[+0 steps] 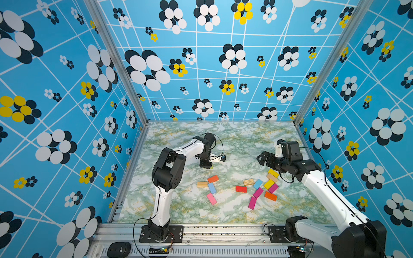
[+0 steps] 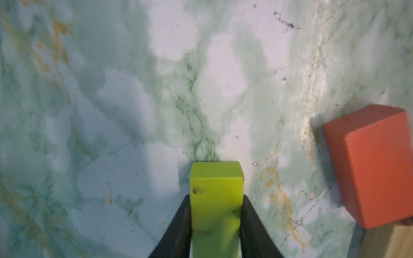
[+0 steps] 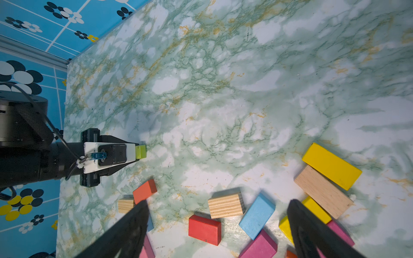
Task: Assemble the number 7 with building blocks
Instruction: Place the building block at the center of the board.
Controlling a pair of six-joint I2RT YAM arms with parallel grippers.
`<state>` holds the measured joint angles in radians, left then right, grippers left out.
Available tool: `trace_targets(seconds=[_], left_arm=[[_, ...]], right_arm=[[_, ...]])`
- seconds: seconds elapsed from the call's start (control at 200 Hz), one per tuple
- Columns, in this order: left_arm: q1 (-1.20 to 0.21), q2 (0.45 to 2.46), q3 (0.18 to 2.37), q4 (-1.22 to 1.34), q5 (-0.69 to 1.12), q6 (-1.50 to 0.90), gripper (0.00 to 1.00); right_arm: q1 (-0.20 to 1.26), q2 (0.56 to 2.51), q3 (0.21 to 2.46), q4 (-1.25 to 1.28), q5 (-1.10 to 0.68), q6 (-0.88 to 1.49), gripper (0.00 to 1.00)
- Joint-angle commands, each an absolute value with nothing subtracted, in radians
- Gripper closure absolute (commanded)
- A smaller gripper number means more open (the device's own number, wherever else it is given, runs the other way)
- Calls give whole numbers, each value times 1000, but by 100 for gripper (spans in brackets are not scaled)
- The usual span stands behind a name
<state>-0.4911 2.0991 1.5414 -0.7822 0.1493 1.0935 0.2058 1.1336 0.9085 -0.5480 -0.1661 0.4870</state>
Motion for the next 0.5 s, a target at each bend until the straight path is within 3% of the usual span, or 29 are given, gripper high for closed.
trace_targets(seconds=[0.0, 0.11, 0.21, 0.495], left_arm=[[-500, 2133, 1550, -797, 176, 1105, 71], [-500, 2115, 1530, -770, 178, 1099, 65], [-499, 2088, 1496, -729, 176, 1104, 51], [-486, 2055, 1472, -697, 198, 1070, 40]], right_arm=[[213, 1113, 893, -571, -152, 483, 2], [213, 1105, 890, -573, -153, 483, 2], [214, 1105, 886, -570, -153, 480, 2], [214, 1117, 880, -550, -163, 487, 1]])
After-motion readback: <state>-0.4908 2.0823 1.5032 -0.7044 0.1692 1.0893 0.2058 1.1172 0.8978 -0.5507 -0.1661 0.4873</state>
